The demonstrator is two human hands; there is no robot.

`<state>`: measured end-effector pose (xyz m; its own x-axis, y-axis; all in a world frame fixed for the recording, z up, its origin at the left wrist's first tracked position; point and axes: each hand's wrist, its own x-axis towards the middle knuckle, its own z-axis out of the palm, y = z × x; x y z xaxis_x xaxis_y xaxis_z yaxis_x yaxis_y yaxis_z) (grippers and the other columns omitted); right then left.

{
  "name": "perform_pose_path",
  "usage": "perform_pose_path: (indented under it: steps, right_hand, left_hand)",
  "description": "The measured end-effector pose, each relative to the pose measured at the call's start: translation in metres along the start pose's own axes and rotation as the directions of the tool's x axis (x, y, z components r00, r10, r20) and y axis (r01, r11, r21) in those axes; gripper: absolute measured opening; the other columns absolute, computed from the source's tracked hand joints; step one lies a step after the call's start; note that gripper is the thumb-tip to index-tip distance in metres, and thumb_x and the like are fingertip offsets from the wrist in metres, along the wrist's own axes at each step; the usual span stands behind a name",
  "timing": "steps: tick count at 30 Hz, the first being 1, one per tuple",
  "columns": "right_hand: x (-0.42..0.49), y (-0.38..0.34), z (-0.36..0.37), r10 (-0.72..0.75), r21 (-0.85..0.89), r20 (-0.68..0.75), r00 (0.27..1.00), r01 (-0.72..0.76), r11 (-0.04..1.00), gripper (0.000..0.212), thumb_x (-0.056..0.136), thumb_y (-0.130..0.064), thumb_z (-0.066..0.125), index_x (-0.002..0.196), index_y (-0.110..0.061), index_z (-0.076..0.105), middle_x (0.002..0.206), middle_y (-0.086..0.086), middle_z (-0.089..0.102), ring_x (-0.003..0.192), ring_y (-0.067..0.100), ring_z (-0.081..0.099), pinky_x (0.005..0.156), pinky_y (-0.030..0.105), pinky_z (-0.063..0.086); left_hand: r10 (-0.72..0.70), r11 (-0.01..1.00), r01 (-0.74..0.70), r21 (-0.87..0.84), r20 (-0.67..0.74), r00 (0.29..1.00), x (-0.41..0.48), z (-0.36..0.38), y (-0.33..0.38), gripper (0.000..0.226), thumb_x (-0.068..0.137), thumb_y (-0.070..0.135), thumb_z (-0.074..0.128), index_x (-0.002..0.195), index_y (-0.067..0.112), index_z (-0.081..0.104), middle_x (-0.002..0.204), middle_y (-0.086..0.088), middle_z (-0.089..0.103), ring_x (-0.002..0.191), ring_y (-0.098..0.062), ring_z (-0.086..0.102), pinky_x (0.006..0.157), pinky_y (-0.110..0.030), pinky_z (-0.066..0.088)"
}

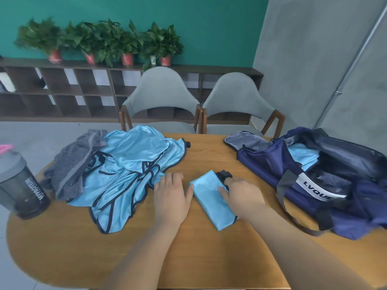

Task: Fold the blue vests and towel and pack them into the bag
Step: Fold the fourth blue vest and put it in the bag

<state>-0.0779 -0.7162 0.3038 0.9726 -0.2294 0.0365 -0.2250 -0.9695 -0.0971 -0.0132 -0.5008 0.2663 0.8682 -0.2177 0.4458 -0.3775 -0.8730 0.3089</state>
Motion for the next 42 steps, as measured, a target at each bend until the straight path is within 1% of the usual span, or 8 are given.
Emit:
perform_pose_path:
  steps: [9, 16, 20, 24, 29, 33, 39, 42]
  right_hand:
    - [-0.035, -0.02, 0.041, 0.373, 0.179, -0.291, 0.881, -0.333, 0.926, 0.03, 0.104, -0.04, 0.045, 0.11, -0.02, 0.067, 0.099, 0.005, 0.066, 0.092, 0.03, 0.055, 0.075, 0.042, 0.036]
    - [-0.046, -0.022, 0.032, 0.458, 0.259, -0.223, 0.861, -0.4, 0.879, 0.033, 0.107, -0.042, 0.035, 0.114, -0.023, 0.062, 0.111, 0.003, 0.064, 0.102, 0.029, 0.053, 0.082, 0.044, 0.036]
    - [-0.053, -0.018, 0.025, 0.482, 0.311, -0.135, 0.866, -0.425, 0.85, 0.036, 0.108, -0.046, 0.03, 0.119, -0.028, 0.059, 0.118, -0.002, 0.06, 0.111, 0.025, 0.049, 0.089, 0.042, 0.035]
    - [-0.054, -0.009, 0.011, 0.489, 0.47, 0.014, 0.872, -0.437, 0.767, 0.034, 0.104, -0.052, 0.04, 0.123, -0.034, 0.061, 0.123, -0.005, 0.061, 0.119, 0.025, 0.048, 0.094, 0.041, 0.033]
    - [-0.052, 0.007, -0.004, 0.419, 0.753, 0.117, 0.9, -0.356, 0.554, 0.059, 0.099, -0.053, 0.056, 0.15, -0.028, 0.041, 0.096, -0.018, 0.066, 0.111, 0.02, 0.061, 0.102, 0.041, 0.042]
    - [-0.061, 0.026, -0.026, 0.345, 0.964, 0.13, 0.93, -0.2, 0.177, 0.091, 0.095, -0.054, 0.067, 0.166, -0.026, 0.016, 0.137, -0.008, 0.061, 0.117, 0.013, 0.064, 0.105, 0.038, 0.051]
    - [-0.077, 0.062, -0.069, 0.234, 0.965, 0.067, 0.97, -0.003, -0.264, 0.071, 0.093, -0.028, 0.079, 0.155, -0.033, 0.045, 0.14, -0.004, 0.067, 0.122, 0.021, 0.069, 0.109, 0.049, 0.052]
    - [-0.085, 0.079, -0.09, 0.26, 0.952, -0.014, 0.965, 0.093, -0.291, 0.058, 0.095, -0.016, 0.076, 0.146, -0.035, 0.056, 0.135, 0.003, 0.07, 0.124, 0.027, 0.068, 0.109, 0.05, 0.05]
  left_hand:
    - [-0.113, 0.984, 0.152, -0.092, 0.336, 0.935, -0.004, -0.007, 0.044, 0.043, 0.105, 0.057, 0.038, 0.106, 0.023, 0.064, 0.102, 0.003, 0.068, 0.102, -0.026, 0.064, 0.084, -0.04, 0.049]
    - [-0.331, 0.845, 0.51, -0.162, 0.59, 0.737, 0.007, -0.007, 0.087, 0.051, 0.088, 0.066, 0.058, 0.105, 0.017, 0.063, 0.098, 0.001, 0.071, 0.093, -0.026, 0.07, 0.087, -0.038, 0.055]
    - [-0.3, 0.683, 0.608, -0.405, 0.603, 0.739, 0.008, -0.017, 0.096, 0.027, 0.089, 0.035, 0.072, 0.076, 0.017, 0.056, 0.071, 0.001, 0.06, 0.061, -0.019, 0.054, 0.06, -0.03, 0.042]
    - [-0.265, 0.507, 0.649, -0.567, 0.614, 0.744, 0.002, -0.03, 0.103, 0.019, 0.095, 0.027, 0.069, 0.102, 0.013, 0.058, 0.088, -0.004, 0.062, 0.072, -0.02, 0.056, 0.066, -0.033, 0.043]
    - [-0.245, 0.369, 0.666, -0.648, 0.623, 0.743, 0.003, -0.044, 0.108, 0.017, 0.098, 0.023, 0.067, 0.112, 0.018, 0.058, 0.111, -0.012, 0.07, 0.087, -0.026, 0.069, 0.075, -0.04, 0.055]
    - [-0.13, 0.237, 0.691, -0.683, 0.682, 0.719, 0.014, -0.065, 0.123, 0.021, 0.102, 0.017, 0.065, 0.121, 0.021, 0.06, 0.112, -0.01, 0.074, 0.093, -0.032, 0.076, 0.079, -0.051, 0.064]
    - [0.119, 0.119, 0.693, -0.711, 0.703, 0.701, 0.028, -0.094, 0.163, 0.024, 0.102, 0.012, 0.065, 0.124, 0.022, 0.067, 0.109, -0.008, 0.08, 0.097, -0.032, 0.078, 0.083, -0.051, 0.064]
    - [0.176, 0.127, 0.672, -0.73, 0.683, 0.709, 0.034, -0.097, 0.186, 0.024, 0.104, 0.017, 0.065, 0.124, 0.03, 0.067, 0.114, -0.005, 0.078, 0.1, -0.028, 0.078, 0.087, -0.051, 0.064]
